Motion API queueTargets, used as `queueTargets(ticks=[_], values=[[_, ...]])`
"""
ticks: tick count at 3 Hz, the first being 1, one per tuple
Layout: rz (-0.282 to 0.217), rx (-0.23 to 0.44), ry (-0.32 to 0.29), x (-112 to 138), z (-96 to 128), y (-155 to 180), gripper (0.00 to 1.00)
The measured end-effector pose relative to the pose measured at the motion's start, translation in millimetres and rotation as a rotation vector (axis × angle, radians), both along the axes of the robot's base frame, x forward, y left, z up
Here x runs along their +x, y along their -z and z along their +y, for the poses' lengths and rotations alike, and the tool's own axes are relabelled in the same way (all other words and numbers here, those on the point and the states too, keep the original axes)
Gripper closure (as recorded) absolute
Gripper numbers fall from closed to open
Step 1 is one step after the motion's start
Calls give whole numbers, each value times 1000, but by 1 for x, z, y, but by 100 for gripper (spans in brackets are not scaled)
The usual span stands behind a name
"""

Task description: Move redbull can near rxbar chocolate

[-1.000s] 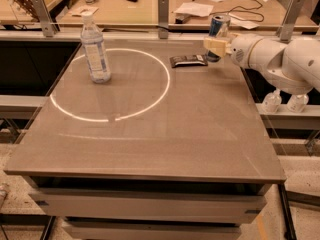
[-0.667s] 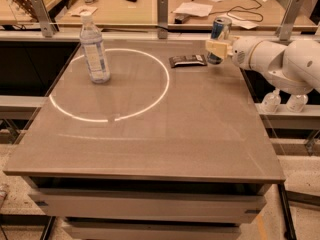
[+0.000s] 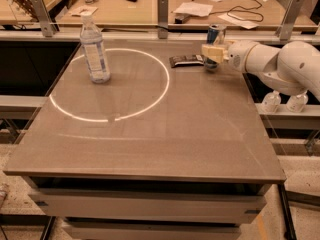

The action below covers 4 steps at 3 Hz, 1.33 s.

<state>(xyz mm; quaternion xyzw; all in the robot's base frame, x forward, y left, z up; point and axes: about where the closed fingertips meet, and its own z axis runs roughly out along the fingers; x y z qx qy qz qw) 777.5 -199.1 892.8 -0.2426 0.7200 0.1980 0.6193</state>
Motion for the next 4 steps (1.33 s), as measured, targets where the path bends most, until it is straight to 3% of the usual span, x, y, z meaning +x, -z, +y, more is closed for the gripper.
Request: queueTargets(ticks=[1, 2, 4], values=[[9, -30, -13, 5, 3, 12, 100], [0, -47, -14, 5, 1, 20, 84], [-19, -56, -11, -1, -5, 19, 36]])
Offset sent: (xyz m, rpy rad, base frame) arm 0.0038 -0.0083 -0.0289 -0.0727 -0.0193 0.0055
